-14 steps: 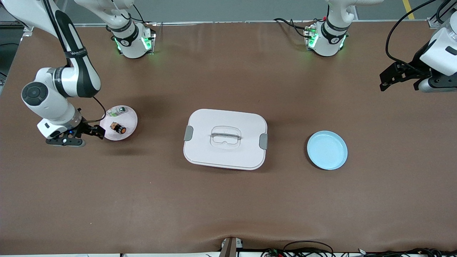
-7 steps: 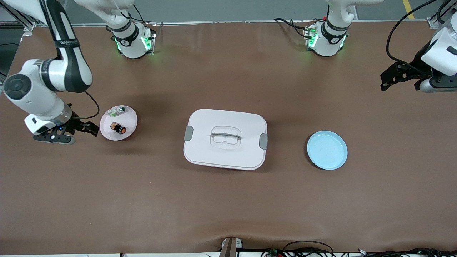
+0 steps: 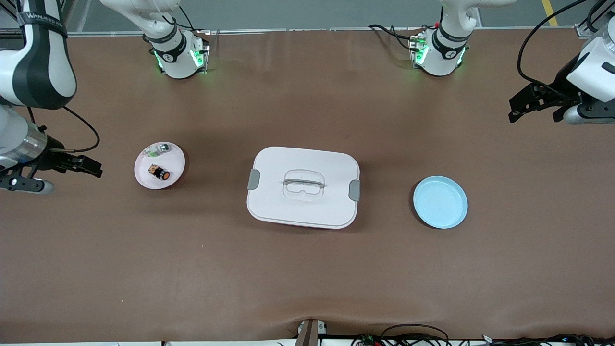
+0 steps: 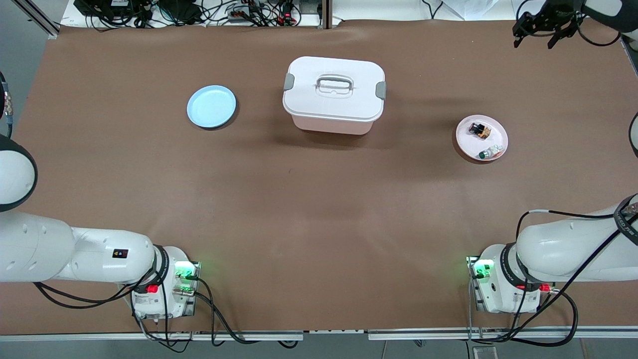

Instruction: Transfer orange switch to right arm and place

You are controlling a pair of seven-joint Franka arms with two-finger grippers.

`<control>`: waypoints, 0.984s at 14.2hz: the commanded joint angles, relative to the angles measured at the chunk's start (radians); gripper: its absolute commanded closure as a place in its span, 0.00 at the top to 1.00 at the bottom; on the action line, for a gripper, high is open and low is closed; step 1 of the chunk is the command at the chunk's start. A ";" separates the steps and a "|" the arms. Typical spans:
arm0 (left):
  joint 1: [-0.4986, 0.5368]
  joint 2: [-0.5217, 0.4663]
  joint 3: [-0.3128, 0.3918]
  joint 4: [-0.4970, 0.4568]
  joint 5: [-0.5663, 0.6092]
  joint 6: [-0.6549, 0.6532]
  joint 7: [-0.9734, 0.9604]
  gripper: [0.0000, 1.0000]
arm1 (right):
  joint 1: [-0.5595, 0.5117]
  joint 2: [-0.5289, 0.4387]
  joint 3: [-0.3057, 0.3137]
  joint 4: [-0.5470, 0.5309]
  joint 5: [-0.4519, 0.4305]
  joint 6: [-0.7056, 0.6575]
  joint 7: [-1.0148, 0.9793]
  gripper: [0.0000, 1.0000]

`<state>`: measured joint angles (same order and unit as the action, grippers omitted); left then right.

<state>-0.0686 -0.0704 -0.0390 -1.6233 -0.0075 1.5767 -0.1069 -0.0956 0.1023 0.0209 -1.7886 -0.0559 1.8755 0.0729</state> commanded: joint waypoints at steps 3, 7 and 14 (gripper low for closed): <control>-0.002 0.008 -0.001 0.020 0.001 -0.007 0.018 1.00 | 0.011 0.010 0.005 0.168 0.018 -0.148 -0.008 1.00; 0.003 0.008 -0.001 0.019 0.001 -0.010 0.019 1.00 | 0.010 0.008 0.007 0.247 0.019 -0.212 -0.013 1.00; -0.007 0.008 -0.016 0.019 0.001 -0.020 0.018 1.00 | -0.029 0.007 -0.007 0.265 0.097 -0.253 -0.127 1.00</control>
<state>-0.0780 -0.0698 -0.0489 -1.6232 -0.0075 1.5720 -0.1069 -0.1034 0.1024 0.0113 -1.5470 0.0153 1.6462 -0.0229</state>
